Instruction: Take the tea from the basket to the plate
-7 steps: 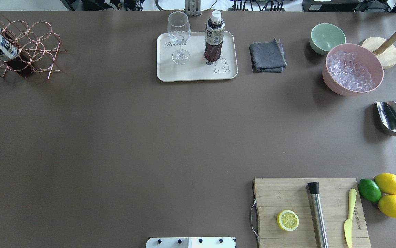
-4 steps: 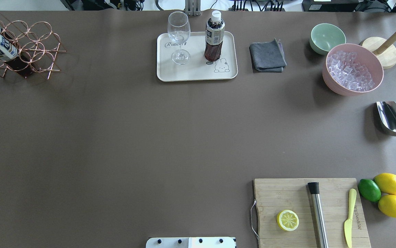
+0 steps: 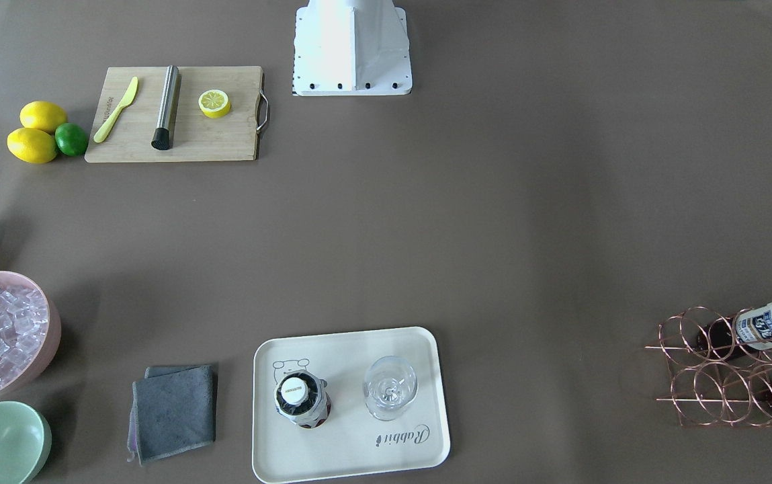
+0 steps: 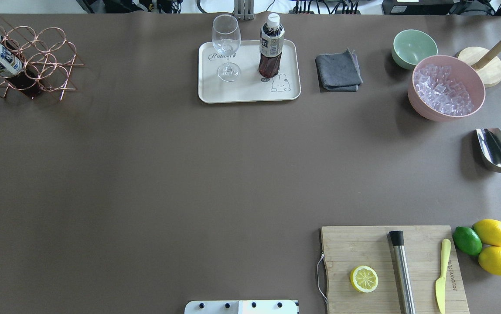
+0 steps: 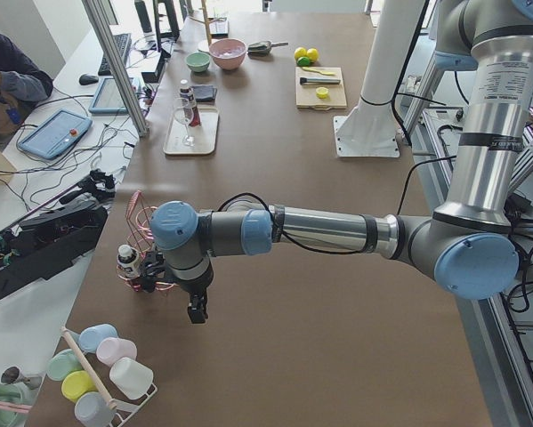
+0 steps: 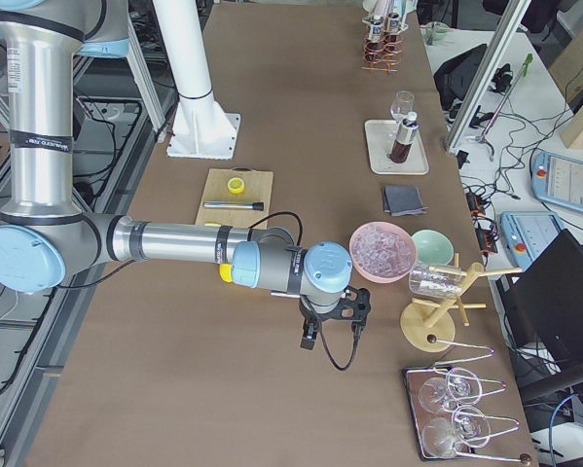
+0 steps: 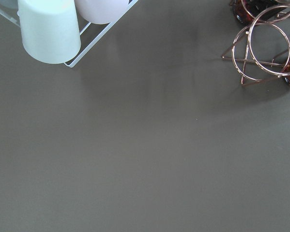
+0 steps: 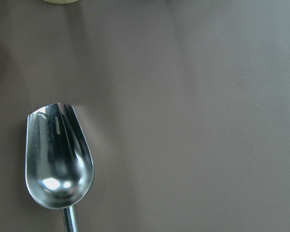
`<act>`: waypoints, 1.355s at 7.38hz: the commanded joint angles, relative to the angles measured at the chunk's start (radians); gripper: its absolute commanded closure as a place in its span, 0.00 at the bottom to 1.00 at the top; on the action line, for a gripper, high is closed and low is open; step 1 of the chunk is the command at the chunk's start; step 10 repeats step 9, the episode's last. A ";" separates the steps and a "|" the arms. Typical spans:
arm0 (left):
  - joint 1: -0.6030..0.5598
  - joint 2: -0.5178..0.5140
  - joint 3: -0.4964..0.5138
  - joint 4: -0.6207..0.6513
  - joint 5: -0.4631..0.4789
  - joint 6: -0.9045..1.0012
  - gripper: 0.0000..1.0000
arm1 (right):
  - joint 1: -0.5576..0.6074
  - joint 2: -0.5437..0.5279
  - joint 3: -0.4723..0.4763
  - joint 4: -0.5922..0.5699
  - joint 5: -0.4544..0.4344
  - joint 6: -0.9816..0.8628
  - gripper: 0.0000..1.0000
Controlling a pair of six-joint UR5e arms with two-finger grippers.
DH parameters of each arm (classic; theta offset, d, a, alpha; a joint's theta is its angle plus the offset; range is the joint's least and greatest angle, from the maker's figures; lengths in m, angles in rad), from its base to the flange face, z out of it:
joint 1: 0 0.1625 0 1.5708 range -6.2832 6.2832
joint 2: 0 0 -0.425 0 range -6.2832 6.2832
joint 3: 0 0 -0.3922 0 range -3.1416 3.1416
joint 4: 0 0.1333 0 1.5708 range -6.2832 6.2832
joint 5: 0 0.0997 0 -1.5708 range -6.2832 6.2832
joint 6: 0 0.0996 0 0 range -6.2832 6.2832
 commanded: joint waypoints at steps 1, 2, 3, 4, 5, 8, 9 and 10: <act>0.000 0.041 -0.005 -0.083 -0.005 0.010 0.01 | 0.002 -0.002 0.002 0.000 0.001 -0.002 0.00; 0.000 0.066 -0.007 -0.144 -0.007 0.010 0.01 | 0.002 -0.002 0.002 0.000 0.001 -0.002 0.00; 0.000 0.065 -0.009 -0.146 -0.005 0.005 0.01 | 0.002 -0.001 0.002 0.000 0.000 -0.002 0.00; 0.000 0.063 -0.007 -0.143 -0.005 0.002 0.01 | 0.002 -0.001 0.002 0.000 0.000 -0.002 0.00; 0.000 0.063 -0.007 -0.140 -0.005 0.001 0.01 | 0.011 -0.002 0.002 0.000 0.001 -0.002 0.00; 0.008 0.051 -0.010 -0.131 -0.007 -0.044 0.01 | 0.015 -0.001 0.005 0.000 0.001 -0.004 0.00; 0.008 0.052 -0.015 -0.131 -0.010 -0.044 0.01 | 0.015 -0.002 0.005 0.000 0.001 -0.004 0.00; 0.008 0.052 -0.015 -0.131 -0.010 -0.044 0.01 | 0.015 -0.002 0.005 0.000 0.001 -0.004 0.00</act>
